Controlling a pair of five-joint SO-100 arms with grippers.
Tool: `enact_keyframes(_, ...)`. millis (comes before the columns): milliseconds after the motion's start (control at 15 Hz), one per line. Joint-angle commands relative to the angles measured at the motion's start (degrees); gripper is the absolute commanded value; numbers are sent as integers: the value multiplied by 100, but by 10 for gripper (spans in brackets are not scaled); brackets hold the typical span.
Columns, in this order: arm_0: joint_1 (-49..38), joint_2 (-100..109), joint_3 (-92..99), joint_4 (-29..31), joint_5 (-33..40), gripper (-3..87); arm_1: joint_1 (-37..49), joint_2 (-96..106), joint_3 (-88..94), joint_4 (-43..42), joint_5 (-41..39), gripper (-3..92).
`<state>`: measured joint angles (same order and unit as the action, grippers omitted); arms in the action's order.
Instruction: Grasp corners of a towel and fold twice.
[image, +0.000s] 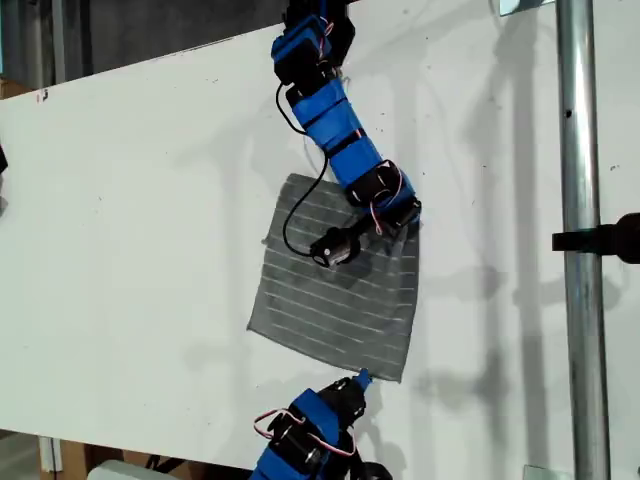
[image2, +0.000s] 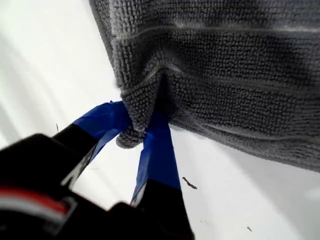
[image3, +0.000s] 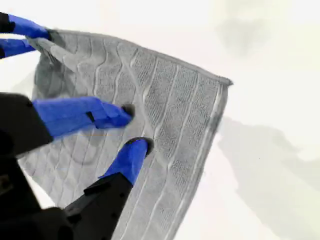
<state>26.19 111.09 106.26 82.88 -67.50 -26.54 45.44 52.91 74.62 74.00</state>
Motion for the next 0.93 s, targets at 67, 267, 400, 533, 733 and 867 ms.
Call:
enact_keyframes(67,255,650,1266,-1099,-79,335,97,431,-44,18,-53,-2)
enact_keyframes(267,299,633,2320,-1934,-264,322,97,448,-44,0,-44,-2)
enact_keyframes(400,281,352,2681,-2408,-378,322,105,448,-44,-18,-44,-2)
enact_keyframes(533,299,-176,2777,-2892,-457,324,114,475,-44,-26,-44,-2)
enact_keyframes(733,352,-1143,2821,-3902,-668,315,132,483,-44,-44,-44,-2)
enact_keyframes(867,439,-1819,2848,-4465,-905,275,132,492,-44,-53,-44,-2)
